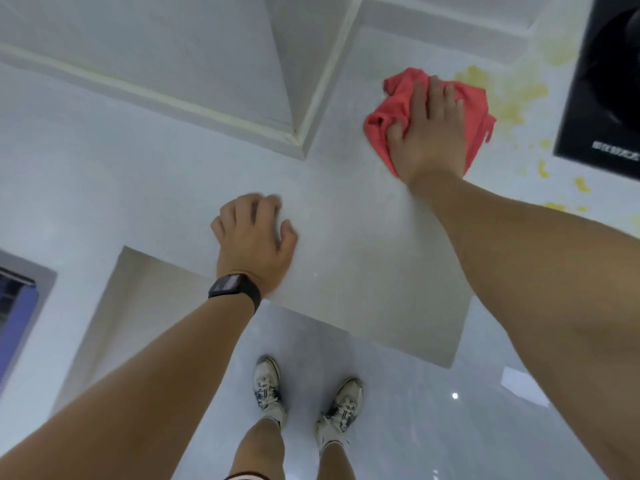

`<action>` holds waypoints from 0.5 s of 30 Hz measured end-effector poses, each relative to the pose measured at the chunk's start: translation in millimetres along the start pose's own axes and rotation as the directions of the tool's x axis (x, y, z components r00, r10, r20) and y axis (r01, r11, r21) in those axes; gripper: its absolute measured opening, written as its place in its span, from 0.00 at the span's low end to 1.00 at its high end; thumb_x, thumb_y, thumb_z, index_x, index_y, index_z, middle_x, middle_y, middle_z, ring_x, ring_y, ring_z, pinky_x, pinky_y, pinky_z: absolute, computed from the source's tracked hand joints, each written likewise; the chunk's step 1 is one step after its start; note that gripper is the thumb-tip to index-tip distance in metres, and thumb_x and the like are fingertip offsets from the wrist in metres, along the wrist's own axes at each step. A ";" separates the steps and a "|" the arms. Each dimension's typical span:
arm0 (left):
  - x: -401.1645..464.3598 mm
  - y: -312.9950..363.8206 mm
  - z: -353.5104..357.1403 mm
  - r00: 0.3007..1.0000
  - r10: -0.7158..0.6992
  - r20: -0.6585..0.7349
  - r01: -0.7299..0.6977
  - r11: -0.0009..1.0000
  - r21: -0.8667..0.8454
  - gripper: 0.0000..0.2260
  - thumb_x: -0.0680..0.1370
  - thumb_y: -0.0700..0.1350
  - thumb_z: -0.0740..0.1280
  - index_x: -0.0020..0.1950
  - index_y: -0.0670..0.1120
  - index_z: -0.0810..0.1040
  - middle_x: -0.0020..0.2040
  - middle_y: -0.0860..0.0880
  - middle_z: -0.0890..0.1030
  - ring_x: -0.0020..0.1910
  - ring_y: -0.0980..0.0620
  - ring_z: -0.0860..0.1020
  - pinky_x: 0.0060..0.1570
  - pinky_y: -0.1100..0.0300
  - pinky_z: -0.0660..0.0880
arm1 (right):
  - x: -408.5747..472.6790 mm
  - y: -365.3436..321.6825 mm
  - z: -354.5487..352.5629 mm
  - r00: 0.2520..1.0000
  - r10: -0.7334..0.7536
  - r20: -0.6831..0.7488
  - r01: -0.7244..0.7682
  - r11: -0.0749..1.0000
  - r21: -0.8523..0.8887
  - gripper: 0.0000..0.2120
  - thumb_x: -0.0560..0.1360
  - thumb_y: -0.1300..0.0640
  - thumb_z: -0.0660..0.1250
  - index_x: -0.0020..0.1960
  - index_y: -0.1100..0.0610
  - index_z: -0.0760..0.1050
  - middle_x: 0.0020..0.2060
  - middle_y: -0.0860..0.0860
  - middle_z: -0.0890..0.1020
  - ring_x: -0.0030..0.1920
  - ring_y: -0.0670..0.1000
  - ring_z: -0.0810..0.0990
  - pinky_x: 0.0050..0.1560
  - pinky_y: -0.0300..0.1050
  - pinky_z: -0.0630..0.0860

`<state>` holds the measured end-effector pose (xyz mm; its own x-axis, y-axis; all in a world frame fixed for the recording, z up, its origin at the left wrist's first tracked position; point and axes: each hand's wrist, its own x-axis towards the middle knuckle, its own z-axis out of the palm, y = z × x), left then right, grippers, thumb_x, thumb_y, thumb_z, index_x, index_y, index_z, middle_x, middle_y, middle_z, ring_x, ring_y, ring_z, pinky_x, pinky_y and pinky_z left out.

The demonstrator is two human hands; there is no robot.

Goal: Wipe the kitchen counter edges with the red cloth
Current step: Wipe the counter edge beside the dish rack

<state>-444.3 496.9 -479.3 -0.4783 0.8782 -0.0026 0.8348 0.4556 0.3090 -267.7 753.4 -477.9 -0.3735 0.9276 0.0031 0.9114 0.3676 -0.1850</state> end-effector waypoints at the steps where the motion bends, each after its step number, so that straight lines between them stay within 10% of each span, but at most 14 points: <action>1: 0.0 0.6 -0.1 1.000 -0.003 -0.001 0.003 1.000 -0.006 0.17 0.79 0.54 0.60 0.65 0.49 0.73 0.62 0.46 0.71 0.63 0.41 0.66 0.61 0.43 0.65 | -4.5 -12.5 2.8 0.999 0.033 -0.006 -0.033 0.999 0.008 0.35 0.80 0.44 0.48 0.84 0.59 0.54 0.82 0.62 0.57 0.82 0.65 0.54 0.82 0.59 0.46; 15: -3.9 7.1 -4.5 1.000 -0.008 -0.018 0.007 0.998 -0.062 0.13 0.79 0.51 0.62 0.62 0.50 0.72 0.60 0.46 0.70 0.62 0.41 0.66 0.63 0.45 0.63 | -180.1 -2.4 2.3 0.971 -0.237 -0.003 0.236 0.964 0.120 0.32 0.82 0.44 0.56 0.82 0.56 0.60 0.81 0.57 0.61 0.82 0.60 0.57 0.82 0.57 0.50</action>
<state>-437.8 496.0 -472.8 -0.4896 0.8719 0.0123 0.8133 0.4515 0.3671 -203.1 585.3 -480.2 -0.5785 0.8142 0.0497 0.7702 0.5653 -0.2955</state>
